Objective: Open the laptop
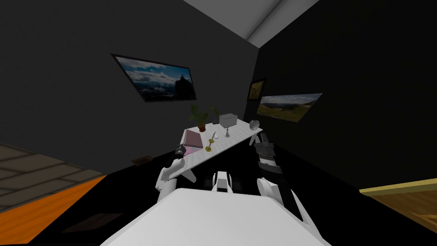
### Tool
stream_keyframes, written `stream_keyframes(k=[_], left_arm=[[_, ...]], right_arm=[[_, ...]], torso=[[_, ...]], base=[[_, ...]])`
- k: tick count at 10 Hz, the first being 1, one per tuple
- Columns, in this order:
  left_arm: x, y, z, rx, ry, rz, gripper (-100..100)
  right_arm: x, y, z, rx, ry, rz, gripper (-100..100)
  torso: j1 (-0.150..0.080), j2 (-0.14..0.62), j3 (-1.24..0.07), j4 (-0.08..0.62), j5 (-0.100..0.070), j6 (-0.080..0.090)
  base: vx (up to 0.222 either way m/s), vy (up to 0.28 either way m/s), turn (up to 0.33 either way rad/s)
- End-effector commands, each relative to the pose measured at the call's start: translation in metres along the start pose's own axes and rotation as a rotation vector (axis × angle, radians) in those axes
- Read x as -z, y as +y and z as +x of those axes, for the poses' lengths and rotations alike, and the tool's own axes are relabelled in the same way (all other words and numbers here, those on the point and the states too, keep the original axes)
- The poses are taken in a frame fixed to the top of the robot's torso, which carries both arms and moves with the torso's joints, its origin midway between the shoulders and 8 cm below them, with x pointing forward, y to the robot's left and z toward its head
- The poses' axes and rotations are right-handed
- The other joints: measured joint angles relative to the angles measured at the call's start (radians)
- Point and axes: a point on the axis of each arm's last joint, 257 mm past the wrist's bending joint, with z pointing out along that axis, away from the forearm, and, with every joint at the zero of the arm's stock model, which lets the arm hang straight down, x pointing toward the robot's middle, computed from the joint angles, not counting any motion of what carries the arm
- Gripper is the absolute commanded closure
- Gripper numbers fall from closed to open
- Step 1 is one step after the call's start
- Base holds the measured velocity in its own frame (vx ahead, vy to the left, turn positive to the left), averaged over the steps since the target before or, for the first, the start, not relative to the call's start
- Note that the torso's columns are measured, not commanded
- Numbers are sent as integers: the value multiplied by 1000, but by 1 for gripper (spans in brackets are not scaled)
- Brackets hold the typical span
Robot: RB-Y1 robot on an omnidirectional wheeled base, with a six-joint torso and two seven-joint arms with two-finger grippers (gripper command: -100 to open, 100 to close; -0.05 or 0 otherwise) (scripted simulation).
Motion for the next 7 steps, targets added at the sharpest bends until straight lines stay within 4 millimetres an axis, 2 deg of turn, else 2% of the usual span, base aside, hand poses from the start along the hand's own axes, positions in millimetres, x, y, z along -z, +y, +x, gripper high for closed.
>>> stream_keyframes(k=[1, 2, 3, 4, 7], left_arm=[[-3, 13, 6, 48, 17, -4, 100], [-4, 22, 14, 89, 34, -9, 100], [-5, 23, 13, 89, 33, -5, 100], [-1, 11, 8, 84, 23, -11, -100], [4, -5, 3, 86, 16, -9, -100]], right_arm=[[0, 0, 0, 0, 0, 0, 0], [0, 0, 0, 0, 0, 0, 0], [0, 0, 0, 0, 0, 0, 0], [0, 0, 0, 0, 0, 0, 0], [0, 0, 0, 0, 0, 0, 0]], torso=[[-4, 0, 0, 1, -3, -1], [-3, 2, 1, 2, -3, -1], [0, 4, 2, 3, -2, -1], [-1, 4, 2, 3, -2, -2], [-3, 5, 2, 3, -3, -3]], base=[[-28, 62, 0], [-47, 101, -24], [-24, 76, -27], [-1, 24, -41], [6, -19, -26]])
